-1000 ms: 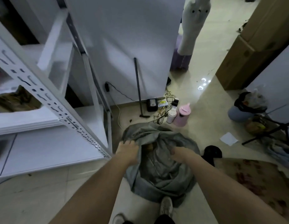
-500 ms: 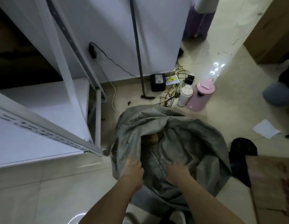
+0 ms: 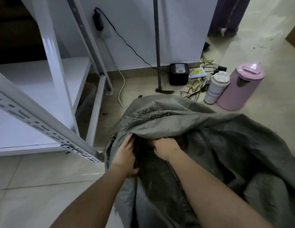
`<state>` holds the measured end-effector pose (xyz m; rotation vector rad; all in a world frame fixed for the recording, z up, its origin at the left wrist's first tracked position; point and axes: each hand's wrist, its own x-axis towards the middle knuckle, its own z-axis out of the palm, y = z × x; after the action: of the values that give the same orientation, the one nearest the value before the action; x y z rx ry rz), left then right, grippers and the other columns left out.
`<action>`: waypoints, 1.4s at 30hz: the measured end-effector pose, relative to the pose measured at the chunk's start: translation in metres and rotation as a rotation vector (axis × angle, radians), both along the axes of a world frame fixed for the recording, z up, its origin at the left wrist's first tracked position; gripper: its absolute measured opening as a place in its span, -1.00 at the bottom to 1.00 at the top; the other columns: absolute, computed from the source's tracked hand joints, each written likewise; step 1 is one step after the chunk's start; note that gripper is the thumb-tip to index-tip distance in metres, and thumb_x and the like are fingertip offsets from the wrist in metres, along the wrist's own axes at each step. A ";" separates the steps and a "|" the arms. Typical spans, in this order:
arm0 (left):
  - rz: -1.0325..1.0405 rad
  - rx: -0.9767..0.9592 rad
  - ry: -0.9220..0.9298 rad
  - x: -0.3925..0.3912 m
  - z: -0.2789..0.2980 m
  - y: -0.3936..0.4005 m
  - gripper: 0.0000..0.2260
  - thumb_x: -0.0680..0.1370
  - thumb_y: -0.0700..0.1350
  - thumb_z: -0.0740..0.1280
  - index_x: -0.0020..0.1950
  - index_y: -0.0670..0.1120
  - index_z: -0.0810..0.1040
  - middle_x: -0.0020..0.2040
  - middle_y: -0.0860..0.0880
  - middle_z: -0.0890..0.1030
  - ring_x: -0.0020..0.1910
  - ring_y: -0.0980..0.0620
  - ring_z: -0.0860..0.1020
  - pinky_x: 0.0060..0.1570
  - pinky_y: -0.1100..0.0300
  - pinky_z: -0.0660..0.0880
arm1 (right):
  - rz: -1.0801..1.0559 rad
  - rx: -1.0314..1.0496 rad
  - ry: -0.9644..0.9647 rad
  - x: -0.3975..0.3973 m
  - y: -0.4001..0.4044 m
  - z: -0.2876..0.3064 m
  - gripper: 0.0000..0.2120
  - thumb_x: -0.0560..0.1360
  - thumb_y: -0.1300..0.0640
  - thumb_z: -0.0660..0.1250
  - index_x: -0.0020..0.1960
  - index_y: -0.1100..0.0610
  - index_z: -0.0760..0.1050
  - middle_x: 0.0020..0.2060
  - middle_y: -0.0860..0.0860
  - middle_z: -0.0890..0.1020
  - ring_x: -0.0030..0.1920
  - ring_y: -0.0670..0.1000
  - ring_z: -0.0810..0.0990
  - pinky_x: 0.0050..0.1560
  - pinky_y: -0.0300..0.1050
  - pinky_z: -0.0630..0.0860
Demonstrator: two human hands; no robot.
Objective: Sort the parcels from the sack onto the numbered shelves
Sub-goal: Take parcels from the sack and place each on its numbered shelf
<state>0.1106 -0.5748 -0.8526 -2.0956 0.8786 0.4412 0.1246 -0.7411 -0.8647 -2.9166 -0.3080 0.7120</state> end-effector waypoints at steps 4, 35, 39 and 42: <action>-0.016 0.116 -0.029 0.013 0.012 0.018 -0.29 0.51 0.35 0.01 0.52 -0.06 0.25 0.55 -0.15 0.14 0.52 -0.28 -0.19 0.17 -0.25 -0.62 | 0.066 0.054 -0.032 0.004 0.003 -0.010 -0.73 0.60 0.06 0.14 0.21 0.13 0.48 0.15 0.12 0.58 0.13 0.14 0.55 0.06 -0.03 0.46; 0.245 0.460 0.075 0.004 -0.017 0.060 -0.39 0.66 0.07 0.05 0.57 -0.10 -0.19 0.58 -0.12 -0.14 0.55 -0.15 -0.14 0.50 -0.04 -0.18 | 0.146 -0.281 -0.354 0.035 0.000 0.002 -0.29 0.52 -0.32 0.09 0.56 -0.04 0.02 0.56 0.06 0.04 0.55 0.24 -0.16 0.37 0.52 -0.21; 0.307 0.250 0.106 0.009 -0.006 0.052 -0.47 0.63 0.09 0.10 0.55 -0.11 0.15 0.52 -0.19 0.18 0.49 -0.20 0.16 0.45 -0.06 0.11 | 0.212 -0.400 -0.307 0.039 -0.005 -0.006 -0.11 0.44 -0.44 0.15 0.58 -0.05 -0.12 0.57 0.09 -0.09 0.54 0.26 -0.22 0.36 0.52 -0.24; 0.051 -0.120 0.076 0.015 0.008 0.042 -0.62 0.62 -0.02 0.17 0.40 -0.13 0.38 0.40 -0.17 0.34 0.35 -0.17 0.34 0.30 -0.01 0.28 | 0.195 -0.410 -0.313 0.046 -0.006 -0.013 -0.08 0.42 -0.45 0.16 0.58 -0.05 -0.11 0.57 0.10 -0.10 0.54 0.26 -0.23 0.36 0.52 -0.24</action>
<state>0.1257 -0.5330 -0.8450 -2.2271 0.9174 0.5094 0.1708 -0.7473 -0.8774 -3.4297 -0.5421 0.3689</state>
